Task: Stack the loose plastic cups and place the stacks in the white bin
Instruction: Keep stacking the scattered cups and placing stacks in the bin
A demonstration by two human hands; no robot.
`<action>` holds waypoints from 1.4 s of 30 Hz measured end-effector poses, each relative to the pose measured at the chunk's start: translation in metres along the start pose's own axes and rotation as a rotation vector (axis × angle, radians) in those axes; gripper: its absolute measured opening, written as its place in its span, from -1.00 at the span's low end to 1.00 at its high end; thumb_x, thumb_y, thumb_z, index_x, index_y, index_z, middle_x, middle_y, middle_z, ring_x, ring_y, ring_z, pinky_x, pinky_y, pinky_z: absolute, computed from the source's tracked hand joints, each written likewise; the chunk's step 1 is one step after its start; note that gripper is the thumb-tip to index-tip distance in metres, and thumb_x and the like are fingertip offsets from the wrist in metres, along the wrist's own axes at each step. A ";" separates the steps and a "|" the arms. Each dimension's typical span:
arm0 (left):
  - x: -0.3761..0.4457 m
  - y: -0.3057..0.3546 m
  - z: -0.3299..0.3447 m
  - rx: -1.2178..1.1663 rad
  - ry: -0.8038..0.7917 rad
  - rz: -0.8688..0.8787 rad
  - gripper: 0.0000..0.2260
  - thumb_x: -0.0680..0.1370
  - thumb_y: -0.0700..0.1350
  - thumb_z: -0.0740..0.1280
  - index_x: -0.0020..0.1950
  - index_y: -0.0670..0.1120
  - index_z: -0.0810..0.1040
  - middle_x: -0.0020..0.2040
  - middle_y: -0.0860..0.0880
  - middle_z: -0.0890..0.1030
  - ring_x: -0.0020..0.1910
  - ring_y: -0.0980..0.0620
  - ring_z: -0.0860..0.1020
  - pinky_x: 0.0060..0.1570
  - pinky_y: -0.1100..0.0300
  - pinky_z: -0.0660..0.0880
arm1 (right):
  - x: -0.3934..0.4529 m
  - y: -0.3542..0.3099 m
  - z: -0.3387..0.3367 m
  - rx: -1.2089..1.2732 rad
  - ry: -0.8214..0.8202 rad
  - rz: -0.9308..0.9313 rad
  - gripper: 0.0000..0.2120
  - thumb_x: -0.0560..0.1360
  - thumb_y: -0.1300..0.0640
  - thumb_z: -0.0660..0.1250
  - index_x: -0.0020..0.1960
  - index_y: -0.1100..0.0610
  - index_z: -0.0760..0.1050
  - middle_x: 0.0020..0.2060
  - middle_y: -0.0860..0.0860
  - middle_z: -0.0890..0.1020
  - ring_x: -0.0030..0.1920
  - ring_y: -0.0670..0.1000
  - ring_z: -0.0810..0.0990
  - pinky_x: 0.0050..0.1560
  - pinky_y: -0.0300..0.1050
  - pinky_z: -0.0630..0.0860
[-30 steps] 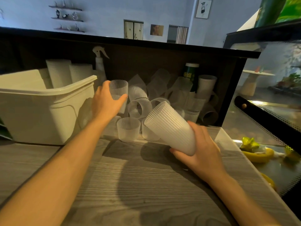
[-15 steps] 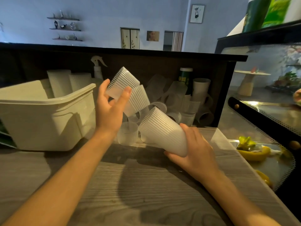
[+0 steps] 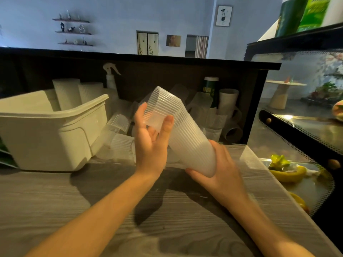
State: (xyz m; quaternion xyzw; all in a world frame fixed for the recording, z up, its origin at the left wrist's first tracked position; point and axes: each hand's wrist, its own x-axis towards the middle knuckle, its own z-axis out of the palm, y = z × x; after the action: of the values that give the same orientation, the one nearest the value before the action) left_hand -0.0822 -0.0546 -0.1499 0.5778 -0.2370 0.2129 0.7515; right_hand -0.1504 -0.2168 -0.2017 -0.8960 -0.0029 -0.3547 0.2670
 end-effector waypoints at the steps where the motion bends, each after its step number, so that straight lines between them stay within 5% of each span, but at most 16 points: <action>1: -0.001 -0.001 0.001 -0.016 -0.024 -0.015 -0.40 0.55 0.04 0.35 0.51 -0.05 0.20 0.25 0.04 0.56 0.19 0.21 0.56 0.12 0.35 0.48 | 0.000 0.001 0.000 0.013 0.008 0.003 -0.21 0.26 -0.33 0.45 0.37 -0.10 0.23 0.11 -0.18 0.40 0.03 -0.15 0.42 -0.08 -0.08 0.49; 11: 0.007 -0.002 -0.007 -0.069 -0.070 -0.094 -0.39 0.50 0.03 0.36 0.51 -0.01 0.26 0.20 0.07 0.61 0.20 0.11 0.58 0.27 -0.05 0.49 | -0.001 0.006 -0.004 0.030 -0.005 0.020 -0.19 0.23 -0.40 0.36 0.38 -0.14 0.20 0.14 -0.20 0.37 0.05 -0.16 0.43 -0.03 -0.02 0.56; 15: 0.016 0.003 -0.016 0.009 -0.157 -0.030 -0.46 0.52 -0.04 0.31 0.48 -0.08 0.28 0.10 0.20 0.62 0.16 0.17 0.58 0.15 0.12 0.55 | -0.002 0.008 -0.006 0.031 -0.004 0.017 -0.17 0.23 -0.41 0.36 0.38 -0.11 0.21 0.16 -0.18 0.38 0.07 -0.15 0.44 -0.02 -0.03 0.56; 17: 0.020 0.003 -0.023 0.091 -0.265 -0.024 -0.47 0.50 0.02 0.34 0.44 -0.04 0.31 0.08 0.22 0.60 0.15 0.16 0.57 0.16 0.06 0.56 | -0.002 0.009 -0.006 0.028 -0.014 0.007 -0.17 0.23 -0.40 0.36 0.39 -0.10 0.21 0.16 -0.19 0.38 0.08 -0.15 0.43 -0.02 -0.06 0.55; 23: 0.023 -0.002 -0.032 0.273 -0.515 -0.075 -0.31 0.42 0.35 0.27 0.51 0.15 0.26 0.34 0.15 0.48 0.27 0.16 0.51 0.27 -0.04 0.49 | -0.001 0.010 -0.005 0.013 -0.015 0.000 -0.17 0.25 -0.40 0.36 0.40 -0.08 0.21 0.17 -0.18 0.37 0.09 -0.13 0.44 -0.03 -0.07 0.56; 27: 0.012 -0.005 -0.024 0.485 -0.619 -0.048 -0.29 0.43 0.44 0.14 0.53 0.30 0.04 0.47 0.10 0.35 0.19 0.28 0.47 0.14 0.27 0.45 | -0.002 0.014 -0.006 0.003 0.013 0.011 -0.17 0.26 -0.36 0.39 0.40 -0.06 0.21 0.16 -0.15 0.38 0.08 -0.11 0.43 -0.05 -0.04 0.56; 32: 0.015 -0.009 -0.027 0.549 -0.649 -0.044 -0.29 0.40 0.53 0.01 0.50 0.35 -0.04 0.55 0.08 0.25 0.41 0.07 0.36 0.36 -0.09 0.39 | -0.002 0.019 -0.007 -0.030 0.018 0.017 -0.16 0.25 -0.37 0.41 0.40 -0.07 0.21 0.14 -0.18 0.36 0.07 -0.11 0.43 -0.05 -0.01 0.56; 35: 0.022 -0.008 -0.036 0.481 -0.628 -0.031 -0.20 0.38 0.57 -0.03 0.55 0.25 0.08 0.48 0.07 0.39 0.40 0.11 0.39 0.35 0.01 0.39 | -0.001 0.017 -0.005 -0.021 0.023 0.014 -0.18 0.26 -0.30 0.47 0.39 -0.07 0.22 0.12 -0.17 0.36 0.05 -0.11 0.43 -0.06 -0.03 0.54; 39: 0.047 -0.006 -0.063 0.522 -0.405 0.046 -0.41 0.54 0.33 0.10 0.45 0.04 0.40 0.15 0.06 0.62 0.13 0.13 0.57 0.13 0.10 0.52 | 0.000 0.017 -0.006 0.001 0.041 0.024 -0.19 0.27 -0.26 0.49 0.40 -0.07 0.23 0.09 -0.19 0.35 0.04 -0.12 0.42 -0.05 -0.05 0.51; 42: 0.067 -0.021 -0.099 0.894 -0.322 0.043 -0.58 0.59 0.11 0.27 0.42 0.01 0.43 0.26 -0.03 0.56 0.21 0.05 0.50 0.18 0.10 0.46 | 0.000 0.018 -0.006 -0.001 0.036 0.026 -0.19 0.27 -0.26 0.49 0.39 -0.08 0.22 0.08 -0.20 0.34 0.04 -0.12 0.42 -0.04 -0.03 0.52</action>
State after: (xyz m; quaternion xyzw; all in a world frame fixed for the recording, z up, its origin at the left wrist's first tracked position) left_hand -0.0053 0.0390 -0.1472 0.8651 -0.2473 0.2173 0.3786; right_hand -0.1506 -0.2347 -0.2070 -0.8896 0.0138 -0.3674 0.2711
